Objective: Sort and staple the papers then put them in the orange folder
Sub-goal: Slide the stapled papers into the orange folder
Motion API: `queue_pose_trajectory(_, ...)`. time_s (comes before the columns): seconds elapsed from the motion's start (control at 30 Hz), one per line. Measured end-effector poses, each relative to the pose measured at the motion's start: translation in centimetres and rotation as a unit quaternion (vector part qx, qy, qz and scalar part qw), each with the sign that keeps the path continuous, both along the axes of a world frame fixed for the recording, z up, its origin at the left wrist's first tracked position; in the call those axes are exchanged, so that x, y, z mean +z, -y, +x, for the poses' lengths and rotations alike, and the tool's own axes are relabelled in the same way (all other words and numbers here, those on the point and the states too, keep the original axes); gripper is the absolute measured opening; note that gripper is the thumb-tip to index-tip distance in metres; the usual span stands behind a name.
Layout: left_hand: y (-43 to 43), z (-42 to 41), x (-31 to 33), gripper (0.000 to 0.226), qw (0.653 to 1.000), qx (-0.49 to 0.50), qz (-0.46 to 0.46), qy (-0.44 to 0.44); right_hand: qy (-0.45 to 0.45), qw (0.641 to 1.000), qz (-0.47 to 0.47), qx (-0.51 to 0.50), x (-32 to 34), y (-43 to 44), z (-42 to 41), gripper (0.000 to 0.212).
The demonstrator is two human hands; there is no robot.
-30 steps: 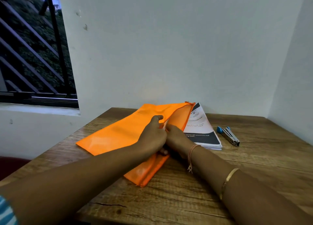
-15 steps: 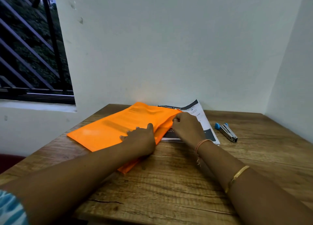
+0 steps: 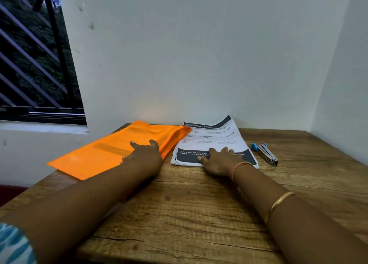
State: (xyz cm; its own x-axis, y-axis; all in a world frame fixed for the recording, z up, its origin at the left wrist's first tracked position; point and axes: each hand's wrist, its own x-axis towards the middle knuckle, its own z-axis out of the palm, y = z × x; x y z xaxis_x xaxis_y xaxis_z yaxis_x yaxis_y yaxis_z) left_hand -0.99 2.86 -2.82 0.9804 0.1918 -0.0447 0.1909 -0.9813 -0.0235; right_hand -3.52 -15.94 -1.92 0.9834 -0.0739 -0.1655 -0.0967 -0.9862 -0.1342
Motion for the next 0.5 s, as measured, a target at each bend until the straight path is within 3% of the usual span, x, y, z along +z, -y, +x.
queue_pose_trajectory(0.13,-0.7,0.9,0.1,0.072,0.999,0.006,0.049,-0.014,-0.001,1.0,-0.012,-0.003,0.1,-0.1,0.0,0.071)
queue_pose_trajectory(0.4,1.7,1.4,1.2,0.035,0.982,-0.062,0.173,-0.044,0.007,1.0,-0.029,0.001,0.0,0.0,0.0,0.071)
queue_pose_trajectory(0.5,2.4,1.7,2.0,0.032,0.978,-0.091,0.166,-0.085,0.011,0.999,-0.035,0.005,0.0,0.1,0.1,0.071)
